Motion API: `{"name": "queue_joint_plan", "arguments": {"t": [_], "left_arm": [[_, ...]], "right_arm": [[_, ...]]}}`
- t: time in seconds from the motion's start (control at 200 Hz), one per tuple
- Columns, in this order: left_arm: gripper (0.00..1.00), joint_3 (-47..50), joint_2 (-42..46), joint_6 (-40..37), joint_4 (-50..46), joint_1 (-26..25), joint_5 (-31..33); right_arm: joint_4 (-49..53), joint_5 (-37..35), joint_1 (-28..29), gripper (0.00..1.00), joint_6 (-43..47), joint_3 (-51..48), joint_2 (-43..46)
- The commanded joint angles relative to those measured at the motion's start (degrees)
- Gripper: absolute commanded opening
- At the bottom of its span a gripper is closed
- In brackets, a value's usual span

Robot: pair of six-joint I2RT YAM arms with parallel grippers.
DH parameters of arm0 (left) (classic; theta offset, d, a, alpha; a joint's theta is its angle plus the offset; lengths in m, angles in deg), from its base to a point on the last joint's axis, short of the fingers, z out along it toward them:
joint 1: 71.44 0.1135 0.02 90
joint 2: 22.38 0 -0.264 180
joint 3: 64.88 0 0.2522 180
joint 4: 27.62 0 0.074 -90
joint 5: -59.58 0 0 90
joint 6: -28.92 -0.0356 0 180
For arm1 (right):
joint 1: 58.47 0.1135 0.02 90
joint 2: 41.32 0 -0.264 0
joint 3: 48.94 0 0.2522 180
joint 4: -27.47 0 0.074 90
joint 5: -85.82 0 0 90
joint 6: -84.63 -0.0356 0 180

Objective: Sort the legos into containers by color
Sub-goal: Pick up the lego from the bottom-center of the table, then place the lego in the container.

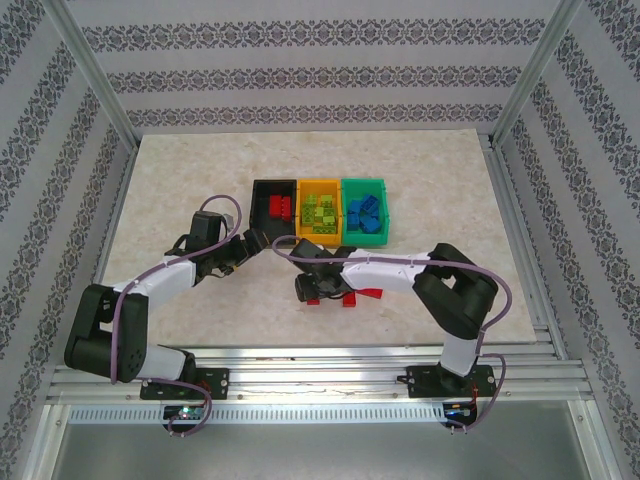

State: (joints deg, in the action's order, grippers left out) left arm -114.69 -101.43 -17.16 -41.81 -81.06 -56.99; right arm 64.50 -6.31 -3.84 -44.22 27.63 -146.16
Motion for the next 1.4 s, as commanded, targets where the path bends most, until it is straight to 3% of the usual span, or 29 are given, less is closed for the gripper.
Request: {"name": "queue_joint_plan", "arguments": {"t": [0.0, 0.2, 0.455, 0.769, 0.984, 1.129, 1.234, 1.394], "left_arm": [[0.87, -0.76, 1.95, -1.12, -0.63, 0.88, 0.22], [0.87, 0.39, 2.36, -0.24, 0.43, 0.84, -0.33], [0.87, 1.51, 2.42, 0.73, 2.17, 0.88, -1.32], [0.87, 4.16, 8.6, 1.19, -1.11, 0.93, -0.58], [0.87, 6.41, 15.5, 1.05, -5.22, 1.96, 0.96], [0.87, 7.22, 18.75, 0.42, -8.25, 2.5, 1.91], [0.87, 6.77, 19.73, -0.36, -9.8, 2.8, 1.86], [0.87, 5.82, 19.51, -0.83, -10.3, 2.86, 2.31]], "right_arm": [[-0.5, 0.45, 0.56, 0.44, 0.94, 2.14, -0.63], [-0.55, 1.16, 0.48, 0.33, 3.84, 4.41, -0.42], [-3.0, 3.95, -2.63, 0.33, 7.52, 14.29, -2.63], [-3.32, 8.63, -11.94, 0.34, 9.97, 34.25, -12.43], [-1.21, 10.22, -13.72, 0.34, 9.02, 49.57, -23.54], [-0.64, 10.82, -13.6, 0.45, 7.2, 56.54, -29.13], [-0.79, 11.6, -13.47, 0.49, 6.81, 56.37, -29.46], [-4.24, 10.76, -13.3, 0.5, 7.94, 45.91, -22.64]]}}
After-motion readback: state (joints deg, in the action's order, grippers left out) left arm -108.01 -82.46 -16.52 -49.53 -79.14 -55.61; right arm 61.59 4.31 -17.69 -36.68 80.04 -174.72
